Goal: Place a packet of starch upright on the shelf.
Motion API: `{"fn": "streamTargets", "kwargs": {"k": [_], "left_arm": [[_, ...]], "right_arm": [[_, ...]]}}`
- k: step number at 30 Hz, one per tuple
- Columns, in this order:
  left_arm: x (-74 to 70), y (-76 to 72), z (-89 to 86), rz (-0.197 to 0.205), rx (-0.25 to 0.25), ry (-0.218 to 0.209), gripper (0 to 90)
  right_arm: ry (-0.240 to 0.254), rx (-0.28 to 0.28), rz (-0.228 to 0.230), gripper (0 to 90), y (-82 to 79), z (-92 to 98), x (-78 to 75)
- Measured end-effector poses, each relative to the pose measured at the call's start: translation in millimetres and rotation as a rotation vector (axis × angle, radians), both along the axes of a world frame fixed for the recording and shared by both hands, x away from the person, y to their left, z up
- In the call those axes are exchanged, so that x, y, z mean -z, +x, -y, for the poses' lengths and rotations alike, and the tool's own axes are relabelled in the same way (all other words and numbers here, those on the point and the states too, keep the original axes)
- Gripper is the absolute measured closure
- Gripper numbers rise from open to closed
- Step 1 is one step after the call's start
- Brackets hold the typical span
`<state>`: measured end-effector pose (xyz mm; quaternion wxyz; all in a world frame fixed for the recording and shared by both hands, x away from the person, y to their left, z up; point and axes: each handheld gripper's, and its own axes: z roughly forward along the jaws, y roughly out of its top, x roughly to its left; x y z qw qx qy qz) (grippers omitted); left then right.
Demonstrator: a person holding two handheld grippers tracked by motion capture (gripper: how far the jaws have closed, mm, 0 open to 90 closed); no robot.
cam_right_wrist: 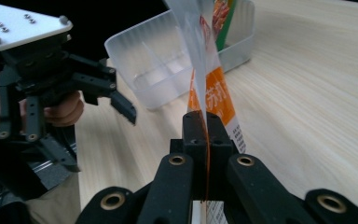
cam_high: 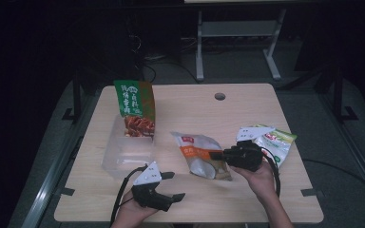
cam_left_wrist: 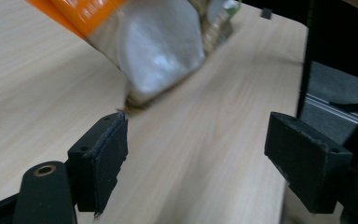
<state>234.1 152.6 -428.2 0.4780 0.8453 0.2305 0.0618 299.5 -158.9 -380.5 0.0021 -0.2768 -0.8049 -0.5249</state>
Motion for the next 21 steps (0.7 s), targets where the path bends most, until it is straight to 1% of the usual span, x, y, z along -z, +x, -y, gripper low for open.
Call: {"fn": "streamTargets", "kwargs": {"k": [2, 4, 7, 9, 10, 11, 12, 13, 15, 18, 20, 21], "left_arm": [[1.4, -0.6, 6.7, 0.01, 0.007, 0.023, 20.9], [2.3, 1.0, 12.9, 0.019, 0.014, 0.05, 20.9], [4.2, 7.7, 19.6, 0.018, 0.003, 0.054, 21.3], [7.2, 14.2, 23.3, 0.005, -0.023, 0.04, 21.8], [9.7, 18.0, 24.3, -0.004, -0.041, 0.021, 22.9], [11.8, 21.5, 24.9, -0.018, -0.065, 0.008, 24.2], [13.9, 24.4, 26.0, -0.033, -0.094, -0.014, 25.2], [15.2, 28.1, 26.3, -0.041, -0.101, -0.027, 26.5], [17.2, 34.0, 28.5, -0.051, -0.112, -0.054, 32.1], [17.7, 43.1, 34.7, -0.081, -0.083, -0.055, 36.6], [17.2, 49.0, 39.3, -0.103, -0.074, -0.072, 40.4], [16.6, 51.6, 41.1, -0.105, -0.07, -0.073, 41.3]], "right_arm": [[0.011, -0.009, -0.005, 89.5, -0.3, -0.3, 1.6], [0.009, -0.024, 0.001, 89.4, -1.5, -0.4, 3.0], [0.009, -0.033, 0.002, 89.3, -1.4, 2.4, 5.0], [0.015, -0.053, -0.006, 89.2, -0.6, 5.2, 7.1], [0.015, -0.059, -0.002, 89.2, -0.1, 6.6, 8.1], [0.01, -0.064, 0.0, 89.2, 0.4, 8.0, 8.8], [0.004, -0.07, 0.002, 89.2, 0.5, 9.1, 9.0], [-0.005, -0.077, 0.008, 89.2, 0.8, 10.1, 9.2], [-0.018, -0.082, 0.014, 89.2, 1.2, 11.0, 9.2], [-0.03, -0.094, 0.012, 89.0, 2.2, 12.6, 9.9], [-0.045, -0.089, 0.01, 88.9, 2.1, 13.3, 11.1], [-0.06, -0.085, 0.012, 88.9, 2.0, 13.1, 11.6]]}}
